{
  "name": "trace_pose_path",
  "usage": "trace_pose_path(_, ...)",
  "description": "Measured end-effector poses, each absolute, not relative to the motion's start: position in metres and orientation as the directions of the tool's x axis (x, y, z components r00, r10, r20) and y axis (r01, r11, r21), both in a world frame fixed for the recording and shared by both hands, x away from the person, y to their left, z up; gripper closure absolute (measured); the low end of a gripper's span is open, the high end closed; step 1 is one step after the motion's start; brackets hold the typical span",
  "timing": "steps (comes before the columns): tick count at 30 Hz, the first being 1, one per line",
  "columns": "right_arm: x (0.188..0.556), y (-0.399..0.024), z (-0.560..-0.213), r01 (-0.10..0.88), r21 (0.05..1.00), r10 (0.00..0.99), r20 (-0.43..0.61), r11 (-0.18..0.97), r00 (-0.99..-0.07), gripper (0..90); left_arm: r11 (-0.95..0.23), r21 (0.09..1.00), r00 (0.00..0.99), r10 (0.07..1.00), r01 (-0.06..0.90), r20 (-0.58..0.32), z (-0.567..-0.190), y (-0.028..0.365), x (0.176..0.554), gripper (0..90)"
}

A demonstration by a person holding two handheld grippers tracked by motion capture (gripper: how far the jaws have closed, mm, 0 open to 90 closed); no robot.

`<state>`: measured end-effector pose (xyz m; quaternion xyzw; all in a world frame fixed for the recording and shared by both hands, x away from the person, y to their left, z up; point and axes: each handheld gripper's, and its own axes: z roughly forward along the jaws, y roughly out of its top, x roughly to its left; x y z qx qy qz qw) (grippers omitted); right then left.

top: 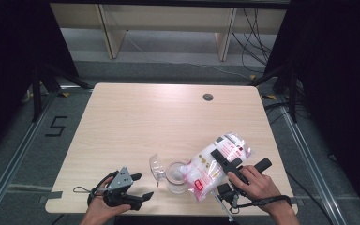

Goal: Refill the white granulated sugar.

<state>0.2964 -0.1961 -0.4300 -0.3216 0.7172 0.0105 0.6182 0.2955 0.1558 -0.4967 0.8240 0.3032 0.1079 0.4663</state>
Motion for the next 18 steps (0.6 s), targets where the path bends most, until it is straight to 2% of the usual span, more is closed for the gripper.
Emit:
trace_pose_path(9,0.2963,-0.1961,-0.4299,-0.473,-0.381,-0.451,-0.892,0.794,-0.039,55.7,-0.366,0.841,0.79,0.603,0.399,-0.112,-0.4973,0.1548,0.2952,22.1)
trace_pose_path(10,0.2951,-0.197,-0.4326,-0.461,-0.343,-0.416,-0.907,0.818,-0.063,55.8,-0.366,0.841,0.79,0.603,0.398,-0.111,-0.4973,0.1548,0.2952,22.1)
trace_pose_path(18,0.2948,-0.197,-0.4318,-0.462,-0.346,-0.418,-0.907,0.817,-0.059,56.0,-0.368,0.84,0.791,0.602,0.397,-0.11,-0.4972,0.155,0.2954,22.1)
